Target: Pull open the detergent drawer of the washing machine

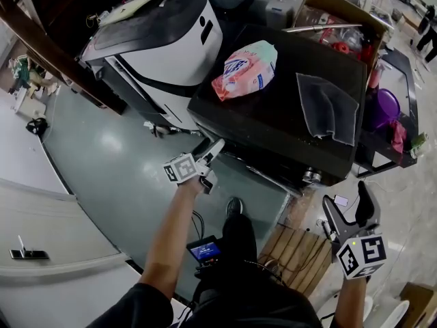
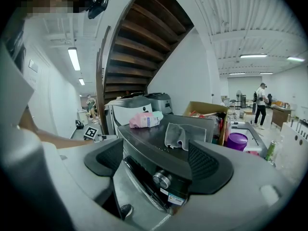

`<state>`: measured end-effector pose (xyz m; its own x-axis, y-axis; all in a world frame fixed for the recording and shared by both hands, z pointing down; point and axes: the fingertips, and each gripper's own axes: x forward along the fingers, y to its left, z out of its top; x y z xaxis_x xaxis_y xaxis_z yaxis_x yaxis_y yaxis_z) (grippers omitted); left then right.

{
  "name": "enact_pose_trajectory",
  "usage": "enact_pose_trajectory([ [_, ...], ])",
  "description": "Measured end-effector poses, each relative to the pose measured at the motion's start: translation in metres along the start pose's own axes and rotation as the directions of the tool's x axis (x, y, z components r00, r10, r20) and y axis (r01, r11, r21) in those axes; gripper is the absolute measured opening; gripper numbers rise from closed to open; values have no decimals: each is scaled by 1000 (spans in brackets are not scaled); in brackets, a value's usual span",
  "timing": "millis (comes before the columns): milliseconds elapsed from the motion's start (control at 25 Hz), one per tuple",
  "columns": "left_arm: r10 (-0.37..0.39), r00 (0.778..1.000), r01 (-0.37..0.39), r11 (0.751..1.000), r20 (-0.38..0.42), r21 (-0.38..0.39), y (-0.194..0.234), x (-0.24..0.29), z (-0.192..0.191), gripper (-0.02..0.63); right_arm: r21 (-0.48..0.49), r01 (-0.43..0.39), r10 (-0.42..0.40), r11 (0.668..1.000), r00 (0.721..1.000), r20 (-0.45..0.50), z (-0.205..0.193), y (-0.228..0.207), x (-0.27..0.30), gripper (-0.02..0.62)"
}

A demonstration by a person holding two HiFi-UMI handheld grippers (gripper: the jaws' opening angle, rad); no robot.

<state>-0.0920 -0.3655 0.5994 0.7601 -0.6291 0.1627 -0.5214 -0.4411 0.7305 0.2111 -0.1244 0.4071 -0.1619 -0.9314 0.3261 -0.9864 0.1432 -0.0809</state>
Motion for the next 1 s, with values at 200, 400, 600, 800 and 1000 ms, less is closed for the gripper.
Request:
enact_pose_trajectory([
  [200, -24, 999, 27, 996, 33, -86, 12, 8, 0, 474, -2, -3, 3, 1000, 1000, -13, -6, -1, 4, 397],
  [400, -46, 996, 59, 982, 76, -179, 20, 13, 1, 474, 6, 5, -5, 1000, 999, -37, -9, -2, 6, 396],
  [600, -69, 988, 102, 961, 135, -256, 29, 18, 5, 474, 11, 14, -14, 1000, 999, -41, -18, -7, 7, 396],
  [800, -113, 975, 172, 932, 193, -319, 31, 26, 8, 474, 18, 32, -31, 999, 998, -57, -20, -8, 7, 396],
  [1000, -161, 949, 262, 880, 272, -395, 34, 31, 13, 474, 26, 40, -38, 999, 996, -81, -26, -3, 7, 396],
])
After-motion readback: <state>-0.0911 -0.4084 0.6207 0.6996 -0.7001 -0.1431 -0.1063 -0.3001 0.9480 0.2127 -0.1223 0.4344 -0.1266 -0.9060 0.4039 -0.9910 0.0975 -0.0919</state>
